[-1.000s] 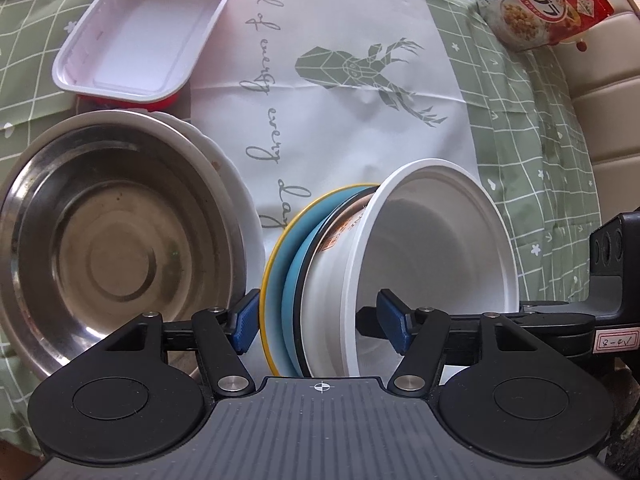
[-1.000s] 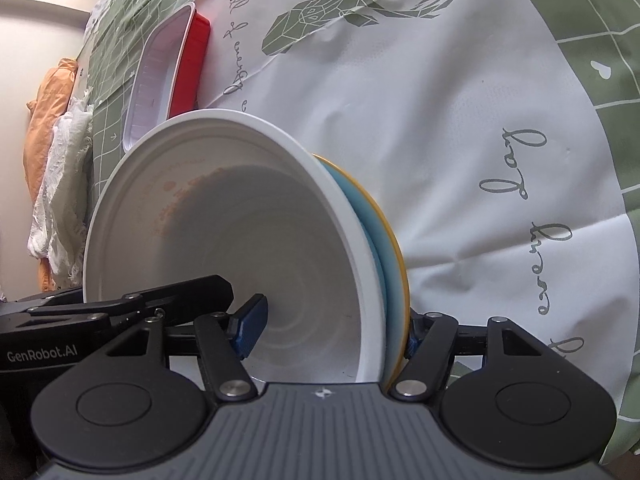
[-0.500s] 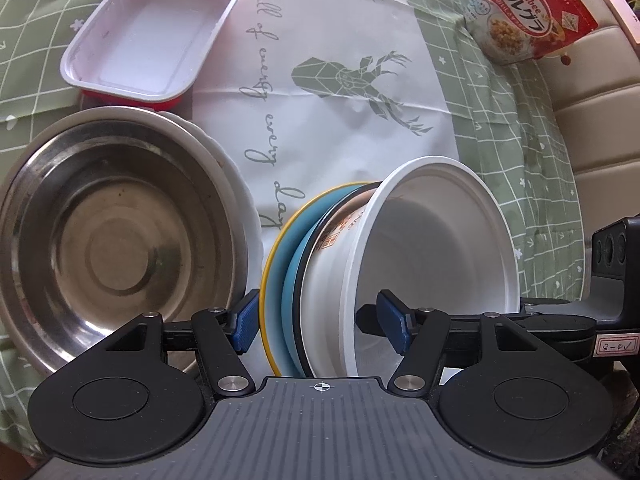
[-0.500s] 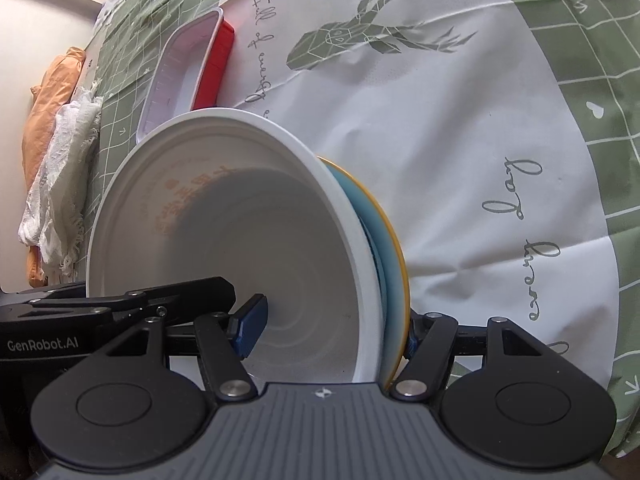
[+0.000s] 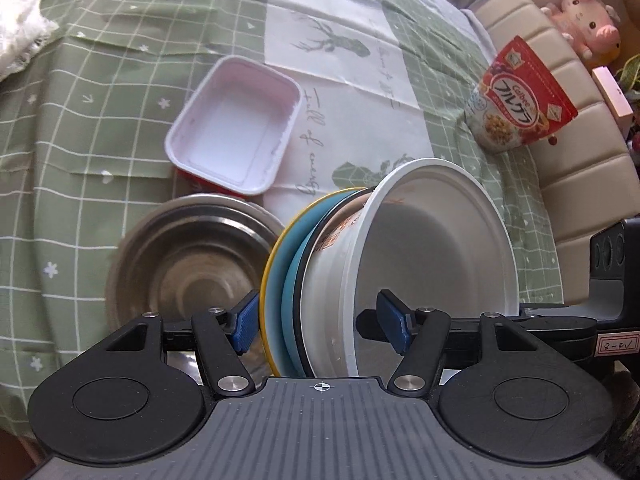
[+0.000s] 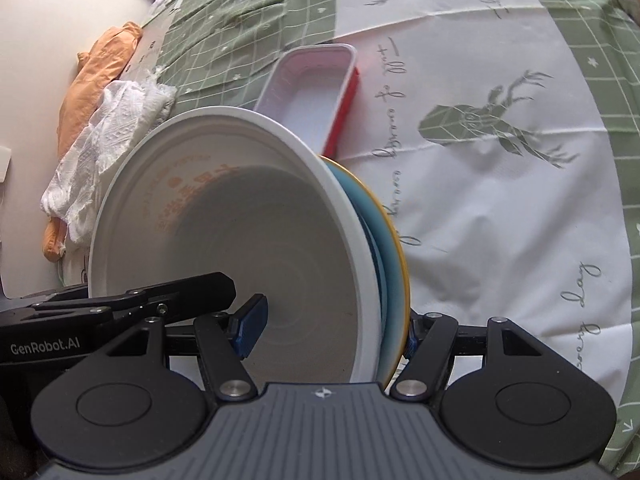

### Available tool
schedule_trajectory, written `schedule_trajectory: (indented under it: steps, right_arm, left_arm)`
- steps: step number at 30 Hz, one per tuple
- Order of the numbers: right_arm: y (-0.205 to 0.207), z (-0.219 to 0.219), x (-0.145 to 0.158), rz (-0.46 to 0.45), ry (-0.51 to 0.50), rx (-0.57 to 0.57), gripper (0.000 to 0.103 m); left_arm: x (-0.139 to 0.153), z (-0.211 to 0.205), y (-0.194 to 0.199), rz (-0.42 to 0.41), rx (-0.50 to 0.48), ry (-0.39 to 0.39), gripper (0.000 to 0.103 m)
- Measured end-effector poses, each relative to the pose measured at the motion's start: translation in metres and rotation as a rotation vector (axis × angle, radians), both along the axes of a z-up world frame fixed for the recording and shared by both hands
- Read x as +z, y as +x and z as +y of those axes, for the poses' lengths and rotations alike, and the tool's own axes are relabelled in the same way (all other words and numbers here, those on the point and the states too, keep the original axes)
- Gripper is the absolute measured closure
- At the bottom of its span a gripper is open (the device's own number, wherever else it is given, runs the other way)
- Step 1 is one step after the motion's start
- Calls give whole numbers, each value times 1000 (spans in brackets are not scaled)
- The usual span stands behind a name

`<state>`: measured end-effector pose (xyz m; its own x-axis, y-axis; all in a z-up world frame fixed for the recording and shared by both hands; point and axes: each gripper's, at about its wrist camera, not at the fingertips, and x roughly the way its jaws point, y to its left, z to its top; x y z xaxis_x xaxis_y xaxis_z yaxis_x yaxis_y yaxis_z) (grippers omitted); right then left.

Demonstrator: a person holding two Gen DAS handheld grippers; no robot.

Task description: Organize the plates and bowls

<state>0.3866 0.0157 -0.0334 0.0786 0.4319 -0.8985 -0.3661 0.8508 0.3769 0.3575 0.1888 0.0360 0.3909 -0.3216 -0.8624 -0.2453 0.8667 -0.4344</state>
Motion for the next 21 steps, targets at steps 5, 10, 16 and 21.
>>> schedule_trajectory:
  steps: [5, 10, 16, 21]
  right_arm:
    - [-2, 46, -7, 15, 5, 87, 36]
    - [-3, 74, -39, 69, -19, 115, 36]
    - [-1, 82, -81, 153, -72, 97, 35]
    - [2, 81, -79, 140, -66, 79, 34]
  left_arm:
    - [4, 36, -16, -5, 68, 22, 37]
    - [-22, 66, -27, 31, 114, 17, 37]
    - [-68, 77, -27, 128, 100, -18, 38]
    - [-67, 81, -26, 121, 104, -33, 39]
